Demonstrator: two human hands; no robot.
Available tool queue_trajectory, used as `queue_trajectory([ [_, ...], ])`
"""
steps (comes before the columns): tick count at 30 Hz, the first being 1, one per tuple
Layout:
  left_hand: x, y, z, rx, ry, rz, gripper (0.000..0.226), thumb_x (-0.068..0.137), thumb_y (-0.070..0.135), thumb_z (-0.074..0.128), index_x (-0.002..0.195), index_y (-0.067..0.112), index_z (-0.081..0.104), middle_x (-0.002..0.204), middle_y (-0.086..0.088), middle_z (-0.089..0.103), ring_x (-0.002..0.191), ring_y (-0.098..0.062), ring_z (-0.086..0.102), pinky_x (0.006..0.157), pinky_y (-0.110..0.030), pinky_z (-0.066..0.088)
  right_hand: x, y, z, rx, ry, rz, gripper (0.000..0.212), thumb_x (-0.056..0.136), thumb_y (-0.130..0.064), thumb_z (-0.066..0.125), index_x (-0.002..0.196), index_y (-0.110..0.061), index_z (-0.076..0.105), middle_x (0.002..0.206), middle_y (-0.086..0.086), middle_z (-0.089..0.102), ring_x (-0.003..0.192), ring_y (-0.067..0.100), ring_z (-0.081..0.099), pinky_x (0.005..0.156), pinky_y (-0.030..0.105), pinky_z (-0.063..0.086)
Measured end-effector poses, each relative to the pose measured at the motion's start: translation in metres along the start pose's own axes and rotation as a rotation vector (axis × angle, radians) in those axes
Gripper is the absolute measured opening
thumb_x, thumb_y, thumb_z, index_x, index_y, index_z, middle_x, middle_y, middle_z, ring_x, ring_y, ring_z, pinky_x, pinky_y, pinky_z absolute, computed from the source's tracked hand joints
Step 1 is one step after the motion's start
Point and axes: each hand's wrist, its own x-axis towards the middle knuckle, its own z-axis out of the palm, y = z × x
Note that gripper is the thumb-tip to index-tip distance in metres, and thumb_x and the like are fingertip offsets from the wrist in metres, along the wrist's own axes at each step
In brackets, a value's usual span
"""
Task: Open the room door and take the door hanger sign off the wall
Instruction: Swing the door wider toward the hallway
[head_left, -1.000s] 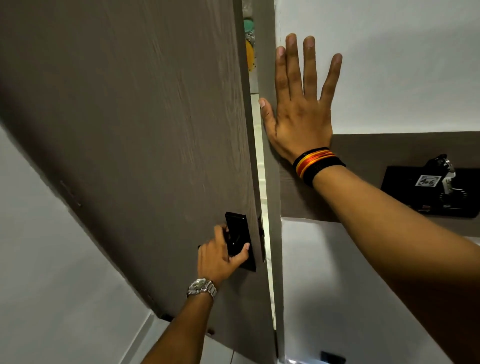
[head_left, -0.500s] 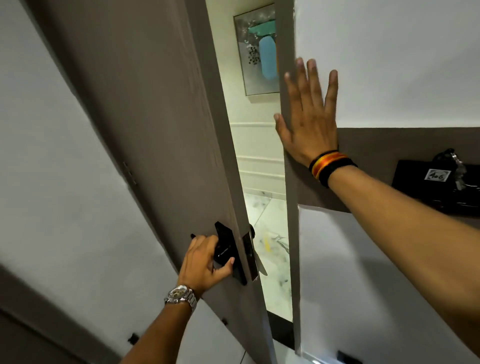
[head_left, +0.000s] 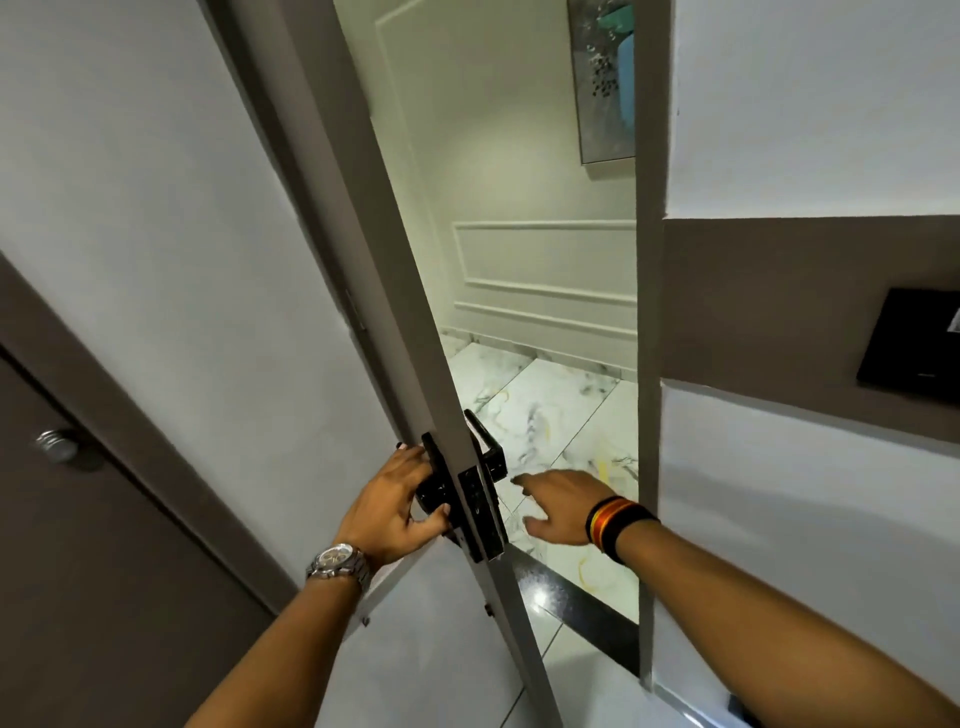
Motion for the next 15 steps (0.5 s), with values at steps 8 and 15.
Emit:
queue_trajectory([
  [8, -0.041, -0.014, -0.023, 0.017, -0.065, -0.150, 0.067, 0.089, 0.055, 0.055, 0.149, 0.024, 0.051, 0.160, 0.000, 0.043, 0.150, -0.024, 0.035, 0.119, -0.050, 0.039, 0.018, -0.040, 0.030, 0.196, -0.065, 0.000, 0.082, 0.086, -0.053, 0.059, 0.156, -0.020, 0.032, 0.138, 0.008, 0.061, 0.122, 0.031, 0.061, 0.095, 0.042, 0.053],
  [15, -0.068, -0.019, -0.046, 0.010, -0.026, -0.167, 0.033, 0.084, 0.045, 0.065, 0.115, 0.036, 0.059, 0.124, 0.004, 0.053, 0.112, -0.024, 0.054, 0.092, -0.039, 0.051, 0.024, -0.097, 0.042, -0.177, 0.136, -0.194, 0.037, 0.100, -0.033, 0.042, 0.085, -0.011, 0.068, 0.083, 0.013, 0.071, 0.075, 0.033, 0.068, 0.060, 0.033, 0.036],
])
